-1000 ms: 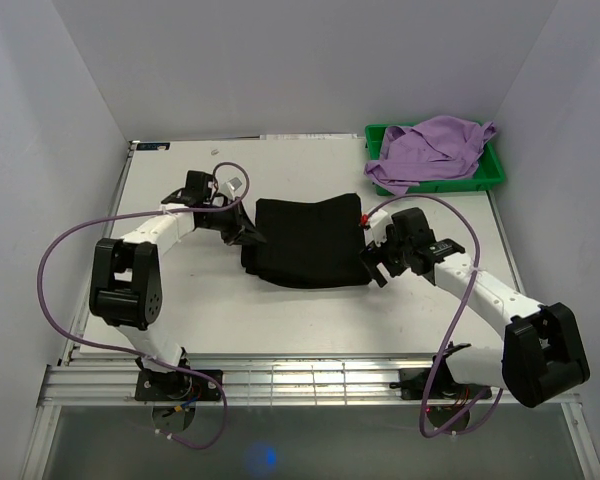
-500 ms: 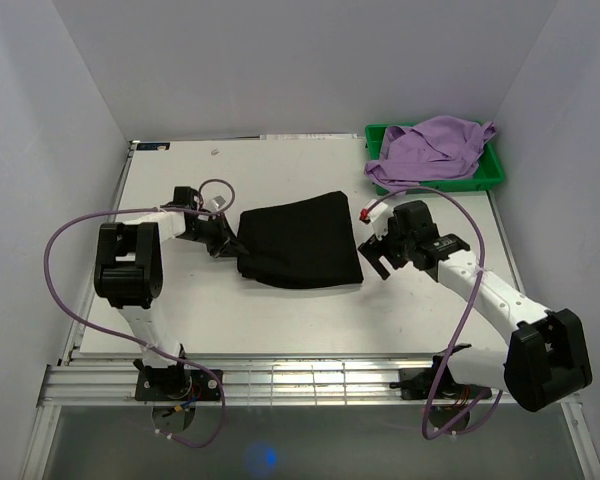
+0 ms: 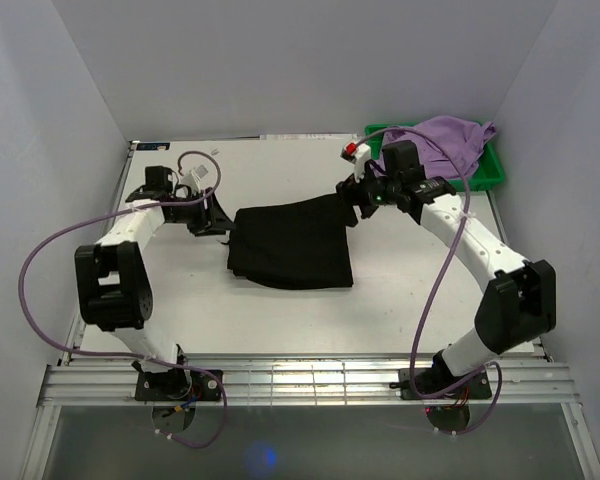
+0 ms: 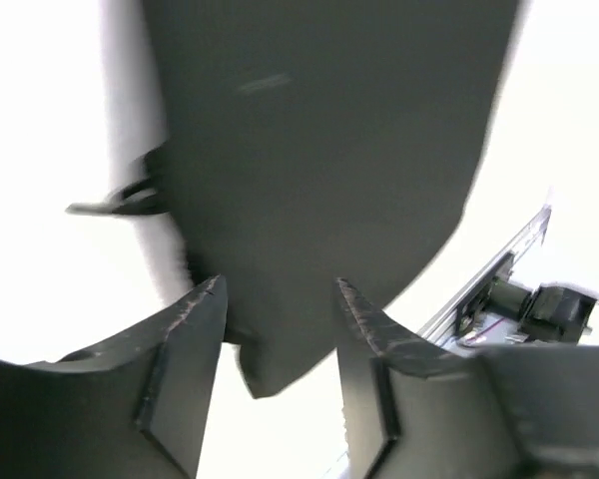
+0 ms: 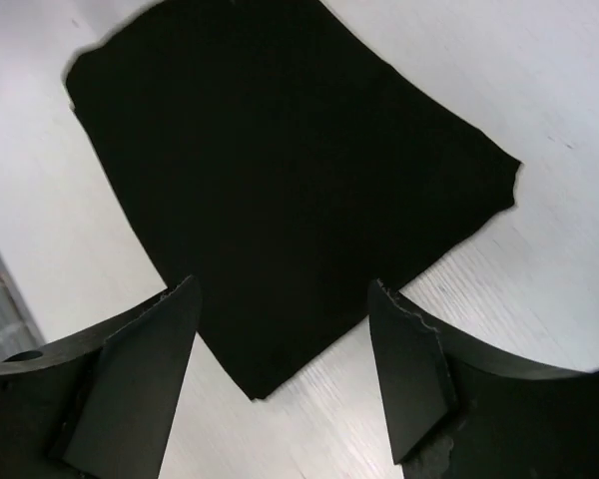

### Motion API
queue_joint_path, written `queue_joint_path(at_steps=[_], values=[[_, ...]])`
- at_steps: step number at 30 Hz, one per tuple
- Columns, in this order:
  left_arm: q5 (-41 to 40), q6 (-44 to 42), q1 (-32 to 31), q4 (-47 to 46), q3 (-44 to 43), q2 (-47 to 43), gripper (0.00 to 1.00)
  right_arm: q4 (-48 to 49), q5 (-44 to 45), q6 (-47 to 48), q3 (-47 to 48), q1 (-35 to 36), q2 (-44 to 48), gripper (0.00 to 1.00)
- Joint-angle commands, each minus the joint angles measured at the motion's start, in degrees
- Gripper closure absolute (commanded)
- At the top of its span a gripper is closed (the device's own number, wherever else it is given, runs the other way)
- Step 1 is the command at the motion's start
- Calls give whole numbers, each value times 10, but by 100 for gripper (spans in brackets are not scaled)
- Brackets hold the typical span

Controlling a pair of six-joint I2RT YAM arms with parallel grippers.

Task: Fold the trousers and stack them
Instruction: Fold the trousers

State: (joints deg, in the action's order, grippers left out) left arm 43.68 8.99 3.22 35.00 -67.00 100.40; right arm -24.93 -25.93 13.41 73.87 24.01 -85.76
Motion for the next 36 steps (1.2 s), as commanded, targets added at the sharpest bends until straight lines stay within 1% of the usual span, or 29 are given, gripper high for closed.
queue_joint_path(at_steps=[1, 3, 4, 5, 6, 7, 8, 9, 10, 12, 13, 16, 18, 22, 24, 25, 27, 28, 29, 30, 31, 32, 33, 34, 35, 36], values=[[130, -87, -4, -31, -38, -133, 41, 33, -133, -94, 59, -7, -60, 28], [181, -28, -22, -76, -8, -157, 40, 57, -164, -142, 75, -12, -106, 31], [191, -8, -44, -111, 5, -166, 40, 79, -177, -161, 91, -13, -121, 34], [192, 38, -70, -127, 31, -167, 41, 87, -189, -175, 102, -17, -155, 35], [199, 67, -82, -146, 48, -165, 42, 101, -208, -206, 125, -19, -175, 36], [204, 100, -90, -208, 71, -161, 43, 109, -215, -223, 134, -20, -193, 37], [202, 170, -101, -241, 116, -156, 44, 120, -221, -239, 139, -26, -224, 36], [200, 206, -103, -270, 139, -148, 47, 133, -233, -266, 143, -29, -239, 37], [203, 240, -104, -339, 162, -128, 48, 145, -236, -272, 148, -33, -253, 37], [200, 293, -104, -383, 207, -102, 50, 146, -236, -271, 156, -41, -293, 39], [189, 298, -104, -396, 216, -88, 52, 146, -234, -265, 158, -43, -305, 40], [168, 290, -99, -388, 238, -34, 54, 146, -211, -262, 160, -53, -352, 39], [139, 287, -89, -387, 242, 6, 54, 146, -190, -259, 161, -56, -383, 39], [92, 264, -64, -354, 213, 66, 55, 132, -167, -246, 178, -57, -426, 39], [89, 260, -46, -349, 199, 81, 55, 124, -170, -245, 195, -56, -437, 39], [89, 247, -45, -307, 186, 80, 54, 119, -171, -242, 204, -54, -437, 37], [88, 193, -49, -272, 140, 60, 50, 110, -178, -240, 227, -48, -420, 30], [73, 172, -54, -218, 123, 24, 48, 99, -179, -240, 250, -46, -412, 23], [62, 137, -56, -196, 93, 2, 44, 91, -173, -243, 263, -42, -391, 19], [30, 122, -59, -178, 77, -21, 42, 85, -169, -246, 275, -40, -377, 13], [-1, 110, -73, -133, 59, -64, 39, 77, -163, -247, 294, -40, -347, 4], [-30, 92, -83, -108, 17, -82, 37, 75, -152, -247, 300, -39, -332, 0], [-51, 60, -94, -89, 0, -98, 36, 72, -126, -234, 305, -40, -314, 6], [-94, 55, -115, -72, -12, -115, 34, 63, -108, -221, 315, -40, -281, 10], [-117, 52, -126, -71, -19, -147, 16, 45, -91, -206, 314, -40, -263, 10], [-153, 49, -146, -65, -30, -158, 11, 38, -49, -179, 311, -40, -244, 10]])
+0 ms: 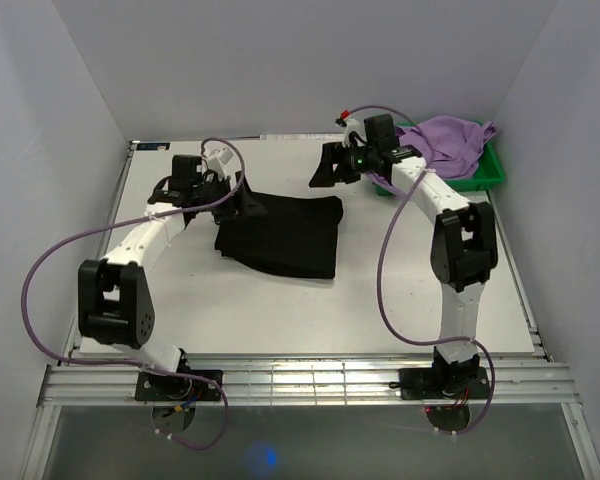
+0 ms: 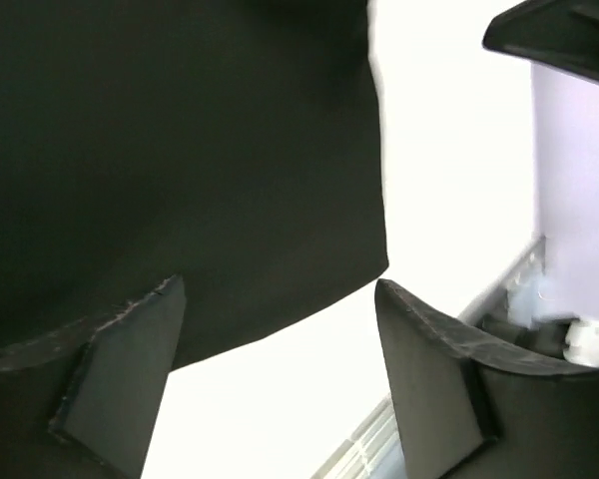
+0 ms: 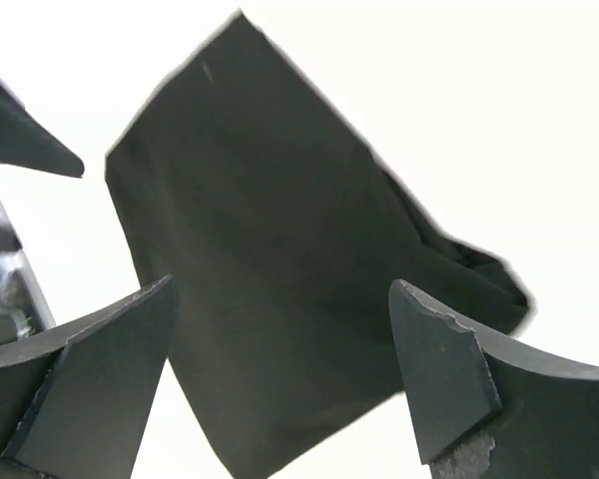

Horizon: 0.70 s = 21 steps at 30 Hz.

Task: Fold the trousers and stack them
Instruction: Fold the trousers, then neatly place the folded trousers to the corner

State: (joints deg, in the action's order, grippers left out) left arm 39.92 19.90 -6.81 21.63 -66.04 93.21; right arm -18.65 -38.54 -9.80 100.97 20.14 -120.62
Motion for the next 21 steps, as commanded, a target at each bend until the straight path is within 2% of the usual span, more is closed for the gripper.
queue_joint_path(at_steps=[1, 3, 4, 5, 10, 17, 21], values=[[-168, -68, -87, 76, -49, -93, 10, -34, 100, 69, 35, -1, 141, 10], [-202, -79, -127, 76, -54, -97, 9, -50, 171, 99, 1, -1, 181, 10], [-262, -80, -171, 76, -53, -95, 8, -48, 199, 140, -18, -1, 227, 10], [-285, -81, -190, 81, -56, -88, 8, -36, 223, 151, -65, -5, 248, 10], [-413, -27, -263, 132, -90, 16, 6, -52, 334, 167, -153, -17, 353, 10], [-471, 41, -283, 139, -111, 143, 6, -83, 312, 151, -236, -27, 436, 10], [-470, 65, -254, 135, -98, 196, 7, -97, 324, 143, -258, -28, 461, 10]])
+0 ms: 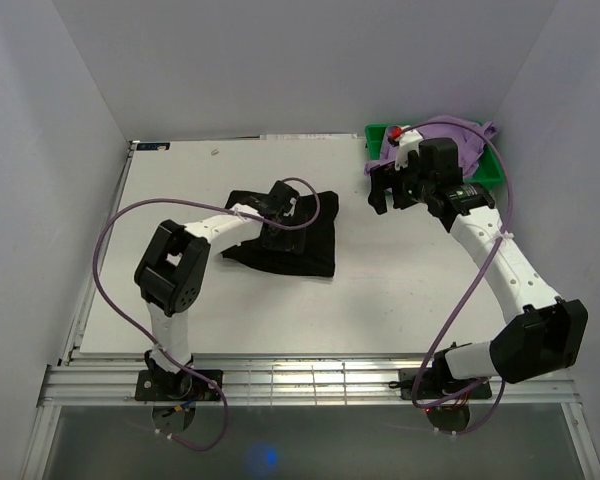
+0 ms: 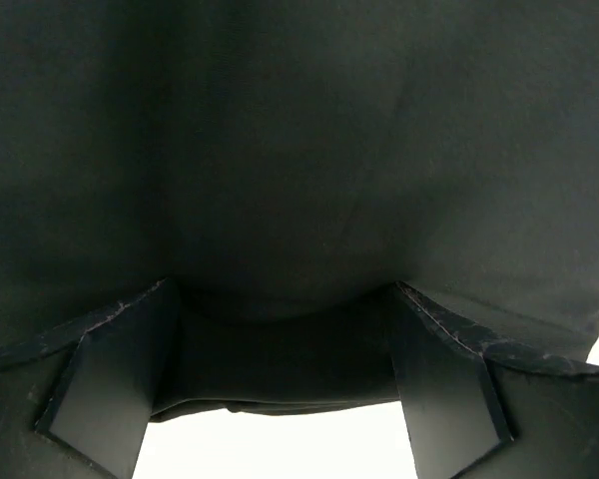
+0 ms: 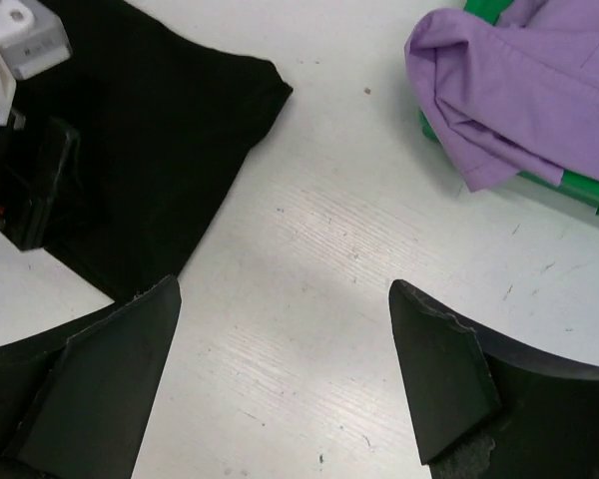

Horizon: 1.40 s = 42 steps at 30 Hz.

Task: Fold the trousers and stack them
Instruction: Neatly place the folded trousers to the corner

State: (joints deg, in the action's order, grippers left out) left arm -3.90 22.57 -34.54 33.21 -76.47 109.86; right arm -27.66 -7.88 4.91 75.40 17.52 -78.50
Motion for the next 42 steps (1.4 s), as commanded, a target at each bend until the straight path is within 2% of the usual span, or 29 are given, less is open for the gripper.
queue_joint_path(at_steps=[1, 7, 10, 12, 17, 19, 21, 22, 26, 30, 34, 39, 42], values=[[-29, 37, 49, 19, 10, 34, 7, -9, 21, -2, -7, -2, 46, 10], [-42, -6, 179, 38, -47, 87, 9, -19, 32, 14, -15, -6, 55, 10], [-33, -71, 218, 18, -83, 107, 8, -20, 29, 15, -18, -6, 52, 10], [9, -109, 241, 16, -106, 133, 7, -23, 25, 16, -17, -6, 49, 10], [38, -197, 309, 16, -191, 198, 9, -27, 32, 23, -7, -8, 39, 10], [72, -224, 336, 5, -215, 234, 9, -31, 30, 26, 0, -9, 34, 10], [124, -288, 345, 5, -259, 257, 10, -35, 29, 29, 5, -9, 27, 10], [130, -302, 374, -2, -270, 266, 9, -37, 28, 30, 8, -9, 26, 10], [149, -348, 389, -10, -323, 311, 11, -44, 27, 34, 12, -10, 20, 10], [137, -314, 396, 3, -398, 357, 11, -49, 22, 33, 14, -10, 15, 10], [134, -285, 396, 5, -437, 388, 11, -48, 23, 32, 19, -11, 8, 10], [137, -314, 398, -18, -432, 376, 2, -50, 19, 30, 24, -11, 8, 10], [141, -328, 398, -62, -396, 329, 2, -49, 18, 31, 26, -11, 12, 10]])
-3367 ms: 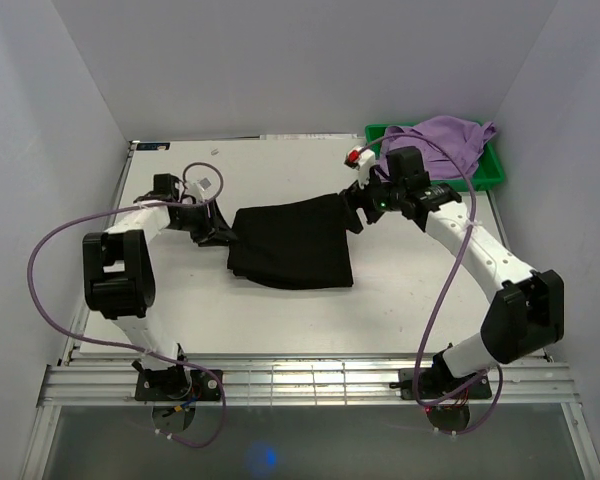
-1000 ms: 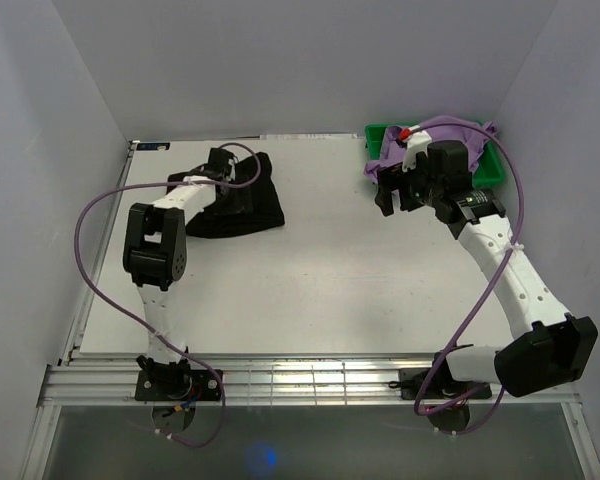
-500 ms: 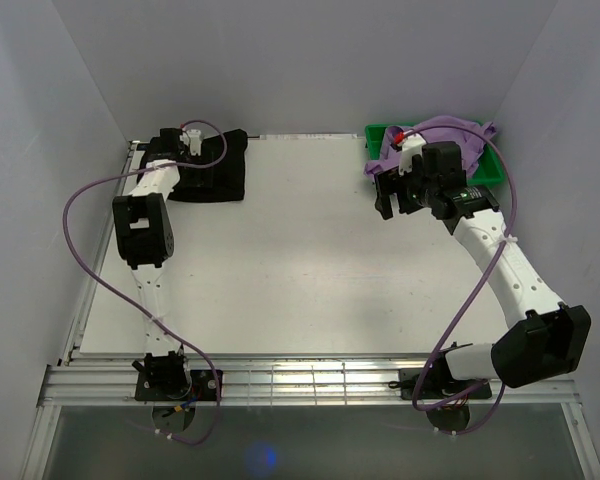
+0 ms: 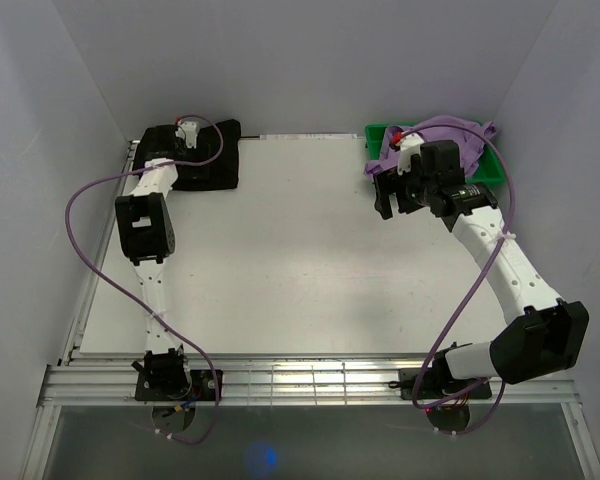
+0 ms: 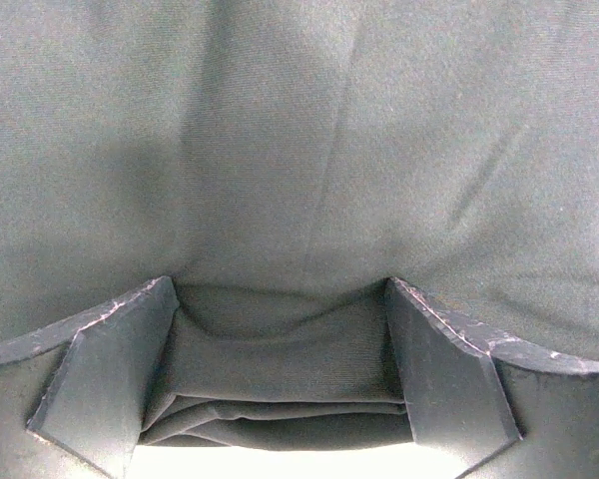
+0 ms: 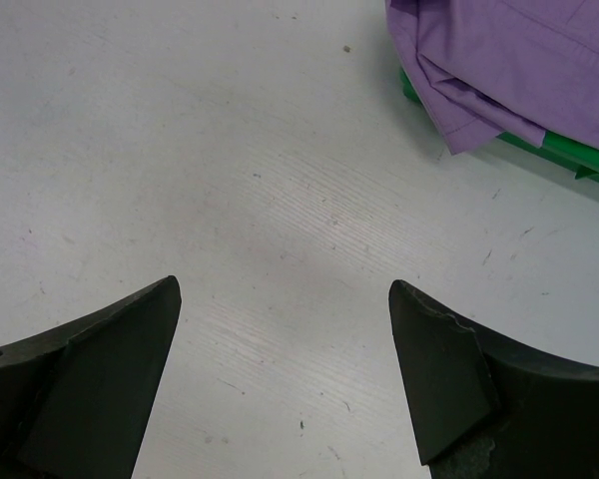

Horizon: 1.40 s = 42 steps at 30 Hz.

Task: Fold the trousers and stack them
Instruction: Neatly place the folded trousers to the corner

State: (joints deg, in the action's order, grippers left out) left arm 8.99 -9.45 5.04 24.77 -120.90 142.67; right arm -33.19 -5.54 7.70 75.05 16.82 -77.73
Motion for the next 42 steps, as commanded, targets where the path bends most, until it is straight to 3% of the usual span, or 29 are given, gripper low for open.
queue_joint_path(at_steps=[1, 4, 14, 16, 21, 25, 26, 29, 31, 36, 42], values=[[11, -7, 2, 8, 59, -31, 2, 11, -7, 4, 30, -4, 5, 10], [25, -5, 3, -37, 79, -90, 2, 18, -12, 7, 31, -5, 2, 10], [39, 14, 4, -138, -15, -198, 2, 50, -32, 18, 31, -6, -1, 10], [61, 0, 3, -116, -57, -209, 2, 53, -35, 25, 34, -7, -1, 10], [89, -1, -14, 54, -107, -233, 2, 49, -46, 49, 34, -19, -1, 10], [154, -4, -38, 172, -30, -303, 2, 37, -57, 92, 1, -31, -1, 10], [174, -7, -41, 193, 33, -320, 2, 37, -67, 100, -13, -35, -2, 10], [179, 18, -75, 192, 182, -382, 2, 28, -92, 124, -59, -60, -21, 10], [134, 32, -100, 187, 245, -411, 2, 21, -97, 137, -75, -71, -37, 10], [113, 54, -111, 143, 456, -507, 2, 39, -102, 144, -117, -75, -23, 10], [82, 79, -113, 138, 506, -543, 2, 33, -105, 148, -119, -75, -4, 10]])
